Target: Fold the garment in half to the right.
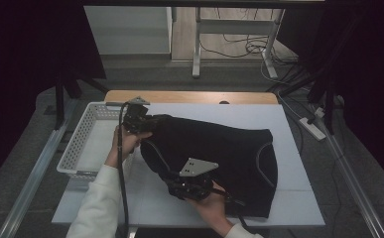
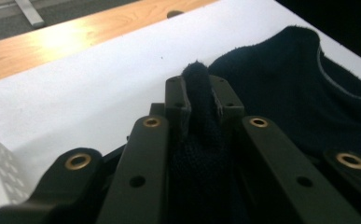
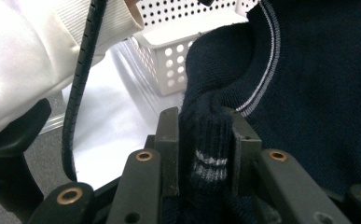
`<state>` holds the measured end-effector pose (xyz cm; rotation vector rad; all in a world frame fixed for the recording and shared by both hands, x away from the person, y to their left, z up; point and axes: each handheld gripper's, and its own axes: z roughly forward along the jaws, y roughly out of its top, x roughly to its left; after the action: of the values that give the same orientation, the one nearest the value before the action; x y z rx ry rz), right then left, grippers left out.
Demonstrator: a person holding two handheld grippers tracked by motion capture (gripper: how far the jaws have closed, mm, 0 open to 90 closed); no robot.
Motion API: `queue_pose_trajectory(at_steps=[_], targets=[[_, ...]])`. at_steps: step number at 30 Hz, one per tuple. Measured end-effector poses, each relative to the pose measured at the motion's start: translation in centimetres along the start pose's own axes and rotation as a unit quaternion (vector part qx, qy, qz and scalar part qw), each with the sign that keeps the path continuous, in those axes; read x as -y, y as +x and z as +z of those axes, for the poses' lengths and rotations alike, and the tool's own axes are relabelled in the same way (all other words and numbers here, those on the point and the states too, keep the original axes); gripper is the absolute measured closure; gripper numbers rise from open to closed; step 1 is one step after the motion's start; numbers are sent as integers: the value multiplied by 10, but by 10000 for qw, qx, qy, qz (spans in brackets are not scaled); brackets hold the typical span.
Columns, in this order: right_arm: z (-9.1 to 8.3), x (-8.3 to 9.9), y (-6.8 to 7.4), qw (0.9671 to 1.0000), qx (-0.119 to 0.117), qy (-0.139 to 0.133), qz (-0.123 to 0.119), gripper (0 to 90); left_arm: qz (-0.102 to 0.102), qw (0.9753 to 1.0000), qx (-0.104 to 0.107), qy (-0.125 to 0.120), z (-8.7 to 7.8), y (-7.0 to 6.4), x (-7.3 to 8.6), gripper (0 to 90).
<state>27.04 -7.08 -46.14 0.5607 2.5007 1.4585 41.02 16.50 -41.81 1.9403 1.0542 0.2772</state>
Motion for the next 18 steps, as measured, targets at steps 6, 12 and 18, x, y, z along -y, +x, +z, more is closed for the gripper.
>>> queue_pose_trajectory(at_steps=[6,12,18], targets=[[-1,-7,1,9999,-50,-87,-34,702,-71,9999,3,-142,-9,4,0,788],[6,-8,2,9999,-80,-57,-36,703,-91,9998,-2,-190,-12,5,-1,792],[2,-24,7,9995,-122,-244,-173,703,-190,9990,10,-413,-29,12,-1,796]])
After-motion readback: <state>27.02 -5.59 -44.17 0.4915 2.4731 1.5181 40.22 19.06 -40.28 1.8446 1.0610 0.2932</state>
